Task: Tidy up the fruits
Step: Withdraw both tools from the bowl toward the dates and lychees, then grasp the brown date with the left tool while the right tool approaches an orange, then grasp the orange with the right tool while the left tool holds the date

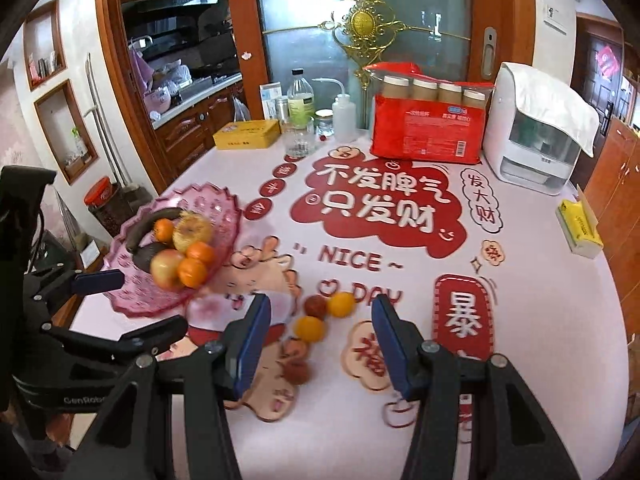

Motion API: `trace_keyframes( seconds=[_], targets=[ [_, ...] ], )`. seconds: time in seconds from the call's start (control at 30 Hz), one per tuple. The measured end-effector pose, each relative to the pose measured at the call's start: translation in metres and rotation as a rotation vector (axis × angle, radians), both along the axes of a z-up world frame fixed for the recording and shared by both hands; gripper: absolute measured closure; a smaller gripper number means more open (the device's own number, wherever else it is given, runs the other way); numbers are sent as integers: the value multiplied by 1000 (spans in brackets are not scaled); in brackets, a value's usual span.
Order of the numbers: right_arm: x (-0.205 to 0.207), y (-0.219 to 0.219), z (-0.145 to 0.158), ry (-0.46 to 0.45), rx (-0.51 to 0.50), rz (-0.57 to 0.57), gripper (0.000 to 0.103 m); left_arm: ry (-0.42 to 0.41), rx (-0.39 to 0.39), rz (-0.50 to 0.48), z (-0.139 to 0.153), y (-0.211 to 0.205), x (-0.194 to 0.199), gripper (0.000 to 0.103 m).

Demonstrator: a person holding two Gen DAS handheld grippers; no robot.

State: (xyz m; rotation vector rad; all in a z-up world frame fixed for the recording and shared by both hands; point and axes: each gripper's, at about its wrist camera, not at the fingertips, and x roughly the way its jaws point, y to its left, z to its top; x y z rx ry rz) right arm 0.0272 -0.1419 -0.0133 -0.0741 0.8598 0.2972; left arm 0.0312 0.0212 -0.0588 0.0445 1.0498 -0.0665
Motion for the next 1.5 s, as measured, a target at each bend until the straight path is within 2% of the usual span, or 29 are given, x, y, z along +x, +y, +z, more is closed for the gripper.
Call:
trace_keyframes(
  seconds=[0.27,0.4,0.57,0.63,0.77,0.83,1.07,1.17,1.3,1.5],
  targets=[
    [40,-33,-34,41,-52,57,50,31,-14,18,-44,-41,5,13],
    [58,-38,-59,67,-48,83,50,74,-70,43,-75,-50,15,14],
    [72,-35,-87,119,-34,100,50,137,-155,81,-106,-56,25,28],
    [75,-35,-96,140,-23,104,50,172,-167,73,-117,-62,28,41],
    [77,-34,-108,168,-6,120,50,220,-171,40,-133,-75,27,58],
    [77,-33,-112,181,1,131,50,232,-170,36,-139,-78,28,74],
    [87,-24,-124,211,28,160,50,210,-217,96,-141,-61,35,78],
    [94,-19,-132,230,41,170,50,202,-213,132,-141,-49,37,79],
    [101,-13,-144,263,53,182,58,190,-203,181,-140,-33,42,79],
    [111,-6,-156,289,67,202,59,173,-199,228,-138,-15,45,79]
  ],
)
